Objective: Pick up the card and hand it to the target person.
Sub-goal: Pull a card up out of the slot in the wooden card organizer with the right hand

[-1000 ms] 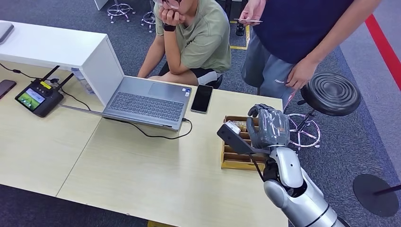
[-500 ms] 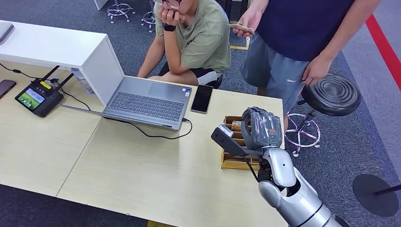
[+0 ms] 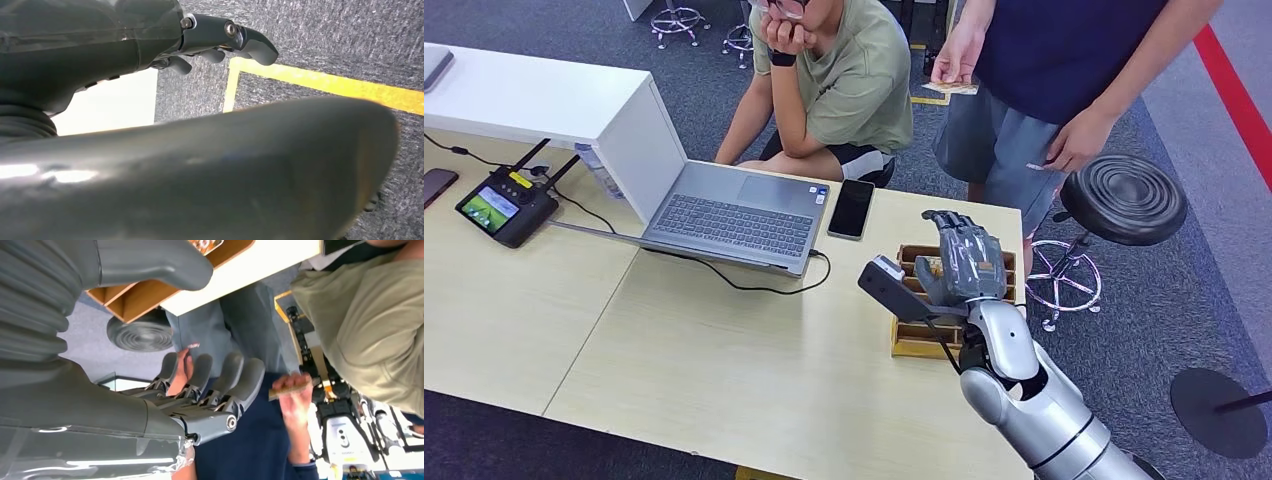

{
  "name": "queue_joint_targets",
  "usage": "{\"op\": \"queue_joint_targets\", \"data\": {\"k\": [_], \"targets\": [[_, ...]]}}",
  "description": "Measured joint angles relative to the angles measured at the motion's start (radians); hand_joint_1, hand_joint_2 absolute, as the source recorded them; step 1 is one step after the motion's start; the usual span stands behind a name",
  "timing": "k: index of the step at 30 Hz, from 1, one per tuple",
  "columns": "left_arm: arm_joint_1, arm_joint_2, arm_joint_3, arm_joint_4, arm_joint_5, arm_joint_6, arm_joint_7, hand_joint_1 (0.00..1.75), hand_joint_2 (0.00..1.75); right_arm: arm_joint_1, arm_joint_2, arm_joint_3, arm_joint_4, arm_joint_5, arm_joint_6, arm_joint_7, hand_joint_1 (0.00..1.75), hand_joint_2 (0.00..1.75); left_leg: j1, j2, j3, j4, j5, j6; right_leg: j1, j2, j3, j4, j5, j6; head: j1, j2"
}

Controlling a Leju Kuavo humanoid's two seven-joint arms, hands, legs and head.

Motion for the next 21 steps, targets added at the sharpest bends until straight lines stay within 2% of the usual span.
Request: {"op": "queue_joint_targets", "data": {"k": [11, 15, 21], "targets": [[0.000, -0.003, -0.007, -0.001, -0.006, -0.004, -0.006, 0.00, 0.00, -0.048, 0.037, 0.012, 0.157, -0.064, -0.004, -0.038, 0.69, 1.75, 0.000, 0.001, 0.000, -0.001, 0.000, 0.000, 0.000, 0.001, 0.000, -0.001, 0.001, -0.001, 0.000, 0.000], [0.000, -0.005, -0.004, 0.000, -0.003, -0.002, -0.005, 0.00, 0.00, -0.058, 0.038, 0.014, 0.203, -0.087, -0.020, -0.045, 0.83, 1.75, 0.000, 0.000, 0.000, 0.000, 0.000, 0.000, 0.000, 0.000, 0.000, 0.000, 0.000, 0.000, 0.000, 0.000], [0.000, -0.004, -0.001, 0.001, -0.001, 0.000, -0.005, 0.00, 0.00, -0.056, 0.011, 0.010, 0.191, -0.103, -0.021, -0.034, 0.98, 1.75, 0.000, 0.000, 0.000, 0.000, 0.000, 0.000, 0.000, 0.000, 0.000, 0.000, 0.000, 0.000, 0.000, 0.000]]}}
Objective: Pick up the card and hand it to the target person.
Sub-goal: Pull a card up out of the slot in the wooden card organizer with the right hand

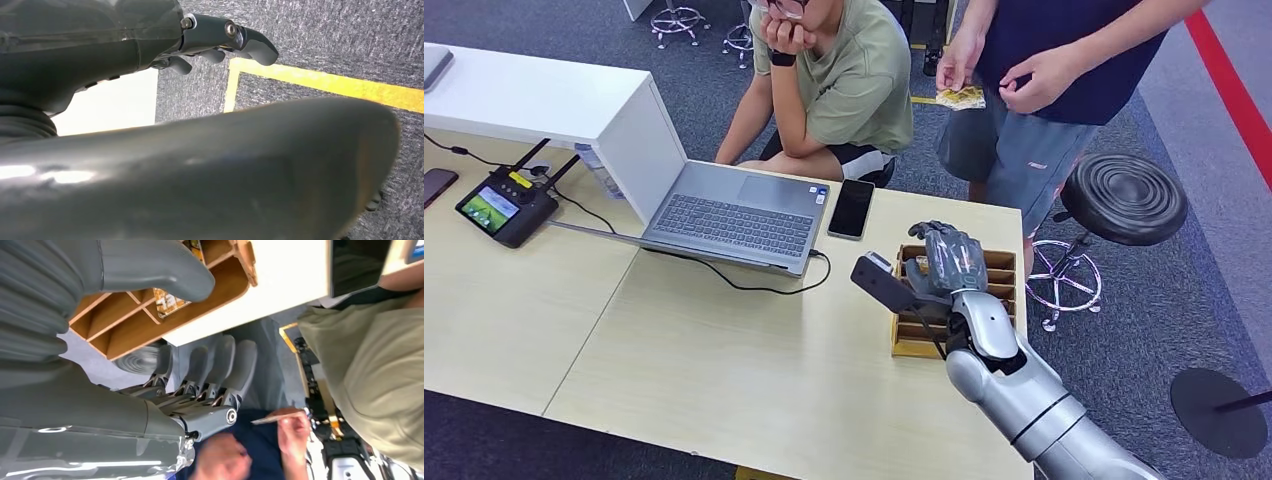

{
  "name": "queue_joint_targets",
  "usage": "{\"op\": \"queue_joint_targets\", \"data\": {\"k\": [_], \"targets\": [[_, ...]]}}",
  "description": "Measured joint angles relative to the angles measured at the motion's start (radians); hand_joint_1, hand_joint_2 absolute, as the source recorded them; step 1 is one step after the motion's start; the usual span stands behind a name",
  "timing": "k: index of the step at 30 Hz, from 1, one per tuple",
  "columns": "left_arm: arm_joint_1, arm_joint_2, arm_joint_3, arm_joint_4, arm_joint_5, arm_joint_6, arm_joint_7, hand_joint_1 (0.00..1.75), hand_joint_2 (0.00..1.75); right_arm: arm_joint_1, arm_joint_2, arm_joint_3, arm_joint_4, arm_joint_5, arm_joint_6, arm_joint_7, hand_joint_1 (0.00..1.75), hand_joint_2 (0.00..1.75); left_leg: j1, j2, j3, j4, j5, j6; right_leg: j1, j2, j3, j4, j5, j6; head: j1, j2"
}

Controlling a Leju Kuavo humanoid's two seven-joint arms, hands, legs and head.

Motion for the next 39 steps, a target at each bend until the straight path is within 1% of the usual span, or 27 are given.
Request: {"op": "queue_joint_targets", "data": {"k": [4, 9, 13, 17, 22, 31, 36, 39], "targets": [[0.000, -0.001, 0.001, 0.000, 0.001, 0.000, -0.004, 0.00, 0.00, -0.002, -0.002, -0.002, -0.005, -0.001, -0.002, 0.001, 1.19, 1.75, 0.000, 0.000, 0.000, 0.000, 0.000, 0.000, 0.000, 0.000, 0.000, 0.000, 0.000, 0.000, 0.000, 0.000], [0.000, -0.003, 0.002, 0.000, 0.002, -0.002, -0.010, 0.00, 0.00, -0.005, 0.002, -0.003, -0.004, -0.002, -0.004, 0.000, 1.17, 1.75, 0.000, 0.001, 0.000, -0.001, 0.000, 0.000, 0.000, 0.001, 0.000, -0.001, 0.001, -0.001, 0.000, 0.000], [0.000, -0.002, 0.003, 0.001, 0.003, 0.000, -0.007, 0.00, 0.00, -0.002, -0.001, -0.005, -0.009, -0.003, -0.007, -0.001, 1.05, 1.75, 0.000, 0.000, 0.000, 0.000, 0.000, 0.000, 0.000, 0.000, 0.000, 0.000, 0.000, 0.000, 0.000, 0.000], [0.000, 0.001, 0.004, 0.001, 0.004, 0.001, 0.000, 0.00, 0.00, 0.005, -0.011, -0.011, -0.029, -0.001, -0.011, 0.006, 0.96, 1.75, 0.000, 0.000, 0.000, 0.000, 0.000, 0.000, 0.000, 0.000, 0.000, -0.001, 0.001, 0.000, 0.000, 0.000], [0.000, 0.001, 0.004, 0.001, 0.004, 0.001, 0.001, 0.00, 0.00, 0.011, -0.020, -0.018, -0.056, 0.004, -0.011, 0.012, 0.91, 1.75, 0.000, 0.000, 0.000, 0.000, 0.000, 0.000, 0.000, 0.000, 0.000, -0.001, 0.000, 0.000, 0.000, 0.000], [0.000, 0.001, 0.004, 0.001, 0.004, 0.001, 0.000, 0.00, 0.00, 0.011, -0.019, -0.019, -0.061, 0.006, -0.011, 0.014, 0.93, 1.75, 0.000, 0.000, 0.000, 0.000, 0.001, 0.000, 0.000, 0.000, 0.000, -0.001, 0.001, -0.001, 0.000, 0.000], [0.000, 0.000, 0.006, 0.001, 0.006, 0.002, 0.000, 0.00, 0.00, 0.010, -0.014, -0.022, -0.043, -0.002, -0.003, 0.009, 1.05, 1.75, 0.000, 0.000, 0.000, 0.000, 0.000, 0.000, 0.000, 0.000, -0.001, 0.000, 0.001, 0.000, 0.000, 0.000], [0.000, 0.000, 0.006, 0.001, 0.007, 0.003, 0.002, 0.00, 0.00, 0.015, -0.011, -0.024, -0.030, -0.009, -0.006, 0.003, 1.07, 1.75, 0.000, 0.000, 0.000, 0.000, 0.001, 0.000, 0.000, 0.000, 0.000, -0.001, 0.001, 0.000, 0.000, 0.000]]}}
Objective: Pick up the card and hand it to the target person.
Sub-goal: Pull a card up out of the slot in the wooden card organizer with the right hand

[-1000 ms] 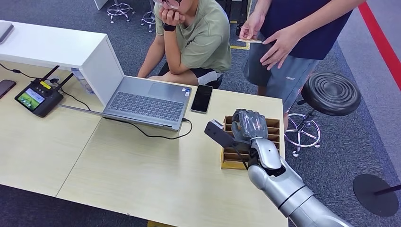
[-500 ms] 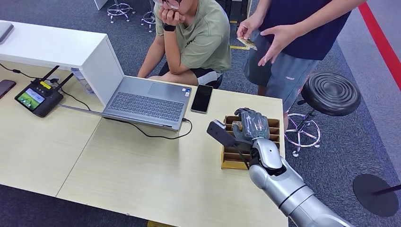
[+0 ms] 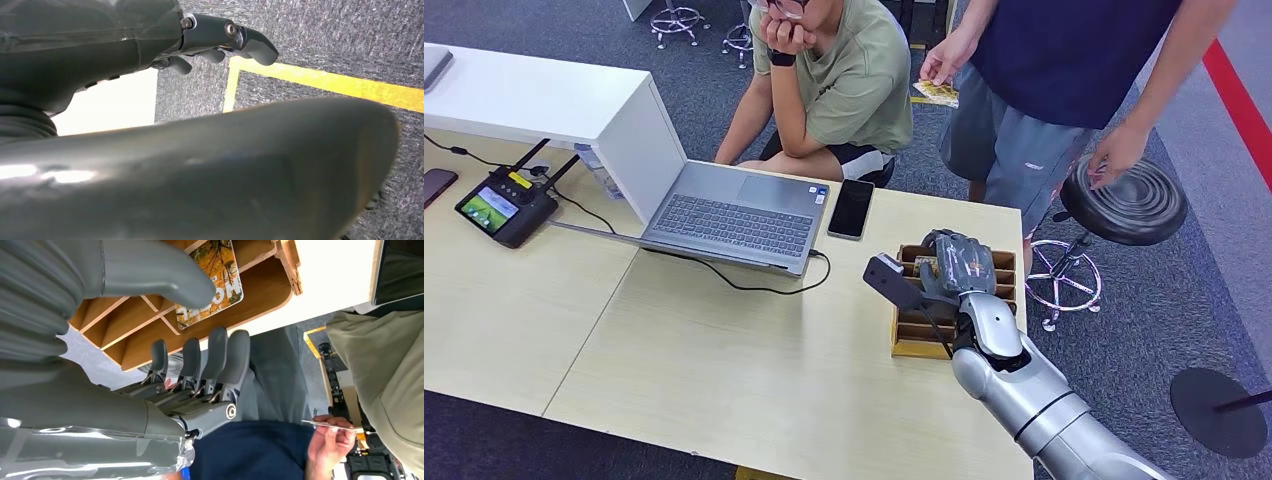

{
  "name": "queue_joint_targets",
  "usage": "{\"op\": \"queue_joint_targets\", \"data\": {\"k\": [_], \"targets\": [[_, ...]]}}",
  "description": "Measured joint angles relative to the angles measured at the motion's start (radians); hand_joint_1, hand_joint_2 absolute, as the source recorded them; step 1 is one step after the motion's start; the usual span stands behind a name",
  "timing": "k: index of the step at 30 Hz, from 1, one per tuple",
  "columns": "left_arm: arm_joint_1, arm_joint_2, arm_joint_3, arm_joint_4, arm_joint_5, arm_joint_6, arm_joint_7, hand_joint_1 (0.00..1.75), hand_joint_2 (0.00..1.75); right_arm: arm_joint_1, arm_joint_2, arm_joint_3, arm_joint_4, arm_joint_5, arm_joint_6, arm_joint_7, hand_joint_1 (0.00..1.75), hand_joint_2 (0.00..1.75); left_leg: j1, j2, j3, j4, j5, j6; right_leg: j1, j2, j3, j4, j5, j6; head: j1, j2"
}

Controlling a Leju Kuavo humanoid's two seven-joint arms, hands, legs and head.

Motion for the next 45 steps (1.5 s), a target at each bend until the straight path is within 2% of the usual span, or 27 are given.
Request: {"op": "queue_joint_targets", "data": {"k": [8, 16, 26, 32, 35, 37, 40, 44, 45], "targets": [[0.000, 0.000, -0.001, 0.000, -0.001, 0.001, 0.000, 0.00, 0.00, 0.011, -0.001, -0.006, 0.035, -0.009, -0.005, -0.005, 0.93, 1.75, 0.000, 0.000, 0.001, -0.001, 0.001, 0.000, 0.000, 0.000, 0.001, -0.001, 0.001, 0.000, 0.000, 0.000], [0.000, 0.002, -0.001, 0.000, -0.001, 0.005, -0.001, 0.00, 0.00, 0.013, -0.001, -0.011, 0.050, -0.014, -0.007, -0.010, 1.00, 1.75, 0.000, -0.001, 0.001, -0.001, 0.000, 0.000, 0.000, -0.001, 0.001, -0.001, 0.000, 0.000, 0.000, 0.000], [0.000, 0.006, 0.001, 0.000, -0.001, 0.007, -0.006, 0.00, 0.00, 0.016, 0.001, -0.013, 0.052, -0.017, -0.002, -0.015, 1.20, 1.75, 0.000, -0.001, 0.001, 0.000, 0.000, 0.000, 0.000, -0.001, 0.001, 0.000, 0.000, 0.000, 0.000, 0.000], [0.000, 0.006, 0.001, 0.000, -0.001, 0.008, -0.008, 0.00, 0.00, 0.019, -0.002, -0.016, 0.047, -0.017, -0.003, -0.016, 1.40, 1.75, 0.000, -0.001, 0.001, -0.001, 0.000, 0.000, 0.000, -0.001, 0.001, -0.001, 0.000, 0.000, 0.000, 0.000], [0.000, 0.006, -0.001, -0.001, -0.003, 0.003, -0.006, 0.00, 0.00, 0.025, -0.007, -0.019, 0.034, -0.016, -0.007, -0.015, 1.61, 1.75, 0.000, -0.001, 0.001, -0.001, 0.001, 0.000, 0.000, -0.001, 0.001, -0.001, 0.001, 0.000, 0.000, 0.000], [0.002, 0.011, 0.014, -0.008, 0.011, -0.035, -0.011, 0.00, 0.00, 0.030, -0.011, -0.020, 0.024, -0.014, -0.008, -0.016, 1.72, 1.75, 0.000, -0.001, 0.001, -0.001, 0.001, 0.000, 0.000, -0.001, 0.001, -0.002, 0.001, 0.000, 0.000, 0.000], [0.003, 0.018, 0.037, -0.007, 0.027, -0.096, -0.066, 0.00, 0.00, 0.039, -0.020, -0.030, 0.019, -0.010, -0.014, -0.019, 1.75, 1.75, 0.000, -0.001, 0.001, 0.000, 0.000, 0.000, 0.000, -0.001, 0.001, -0.001, 0.000, 0.000, 0.000, 0.000], [0.000, 0.022, 0.023, -0.001, 0.010, -0.099, -0.082, 0.00, 1.75, 0.054, -0.035, -0.045, 0.004, -0.004, -0.013, -0.023, 1.75, 1.75, 0.001, -0.002, 0.002, -0.002, 0.001, 0.000, 0.001, -0.002, 0.002, -0.003, 0.001, -0.001, 0.000, 0.000], [0.000, 0.023, 0.021, -0.001, 0.008, -0.099, -0.080, 0.00, 1.75, 0.056, -0.036, -0.048, 0.002, -0.003, -0.012, -0.024, 1.75, 1.75, 0.001, -0.002, 0.002, -0.003, 0.002, 0.000, 0.001, -0.002, 0.003, -0.004, 0.002, -0.001, 0.000, 0.000]]}}
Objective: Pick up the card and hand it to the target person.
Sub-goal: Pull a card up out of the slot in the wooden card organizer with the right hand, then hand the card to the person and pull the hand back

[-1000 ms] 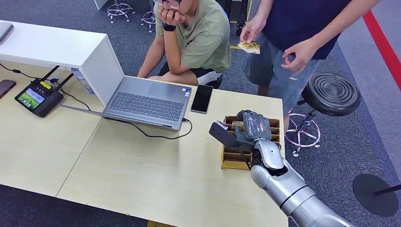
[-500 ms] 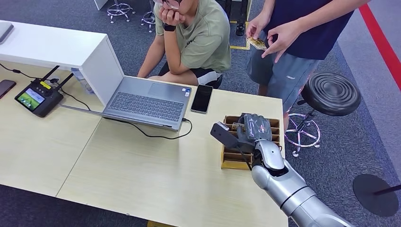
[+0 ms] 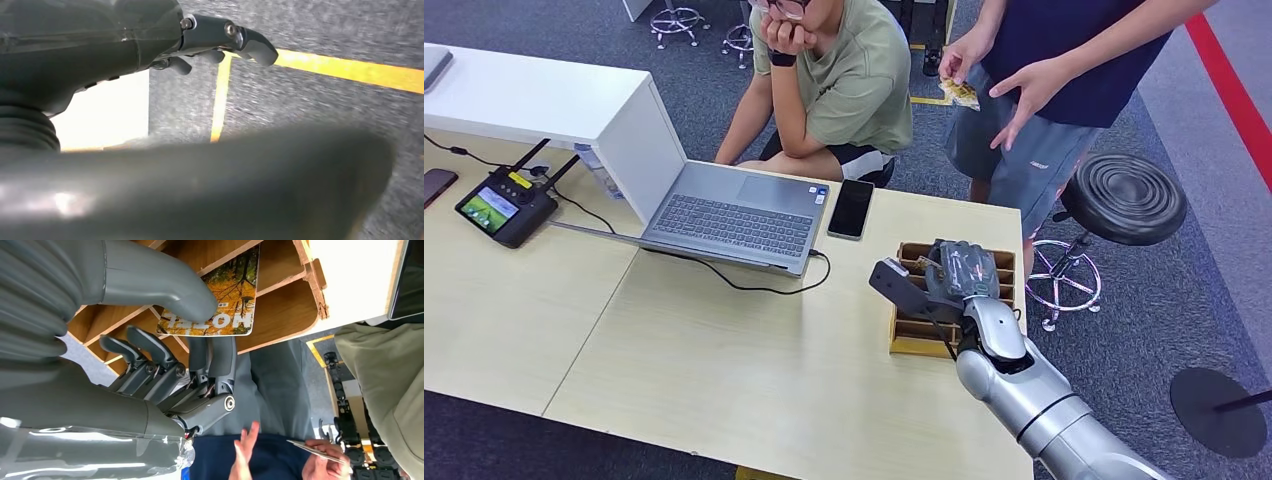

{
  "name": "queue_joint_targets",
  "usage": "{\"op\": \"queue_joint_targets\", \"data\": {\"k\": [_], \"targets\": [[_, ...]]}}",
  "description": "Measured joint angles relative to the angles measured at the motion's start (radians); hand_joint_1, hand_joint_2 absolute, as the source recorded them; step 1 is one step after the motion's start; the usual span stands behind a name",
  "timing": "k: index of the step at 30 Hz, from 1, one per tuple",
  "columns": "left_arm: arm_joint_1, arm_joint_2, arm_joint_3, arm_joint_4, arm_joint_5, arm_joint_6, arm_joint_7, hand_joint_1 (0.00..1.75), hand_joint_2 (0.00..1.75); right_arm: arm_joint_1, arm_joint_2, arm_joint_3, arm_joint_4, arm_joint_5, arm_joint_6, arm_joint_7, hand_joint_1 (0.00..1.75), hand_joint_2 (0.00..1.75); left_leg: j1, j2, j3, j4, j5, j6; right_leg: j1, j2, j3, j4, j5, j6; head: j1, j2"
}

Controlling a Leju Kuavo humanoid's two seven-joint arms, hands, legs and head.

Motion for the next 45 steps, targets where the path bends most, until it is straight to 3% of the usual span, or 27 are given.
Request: {"op": "queue_joint_targets", "data": {"k": [12, 20, 29, 45], "targets": [[0.001, -0.004, 0.020, 0.002, 0.016, 0.042, 0.045, 0.00, 1.75, 0.007, -0.015, -0.020, -0.091, 0.020, -0.023, 0.015, 1.75, 1.75, 0.000, 0.001, -0.001, 0.002, -0.001, 0.000, -0.001, 0.001, -0.002, 0.002, -0.001, 0.001, 0.000, 0.000], [0.002, -0.010, 0.037, 0.000, 0.032, 0.059, 0.064, 0.00, 1.75, 0.084, -0.117, -0.104, -0.474, 0.098, -0.044, 0.090, 1.75, 1.75, -0.001, -0.001, -0.004, 0.005, -0.002, 0.000, -0.001, -0.001, -0.004, 0.005, -0.002, 0.001, 0.000, 0.000], [0.002, -0.016, 0.048, -0.001, 0.043, 0.067, 0.069, 0.00, 1.75, 0.167, -0.169, -0.198, -0.744, 0.185, -0.093, 0.105, 1.75, 1.75, -0.001, -0.002, -0.005, 0.005, -0.002, 0.000, -0.001, -0.002, -0.004, 0.005, -0.002, 0.001, 0.000, 0.000], [0.002, -0.017, 0.041, -0.001, 0.037, 0.068, 0.082, 0.00, 1.75, 0.183, -0.146, -0.232, -0.658, 0.180, -0.157, 0.048, 1.75, 1.75, -0.001, 0.001, -0.002, 0.003, -0.001, 0.000, -0.001, 0.002, -0.003, 0.003, -0.001, 0.001, 0.000, 0.000]]}}
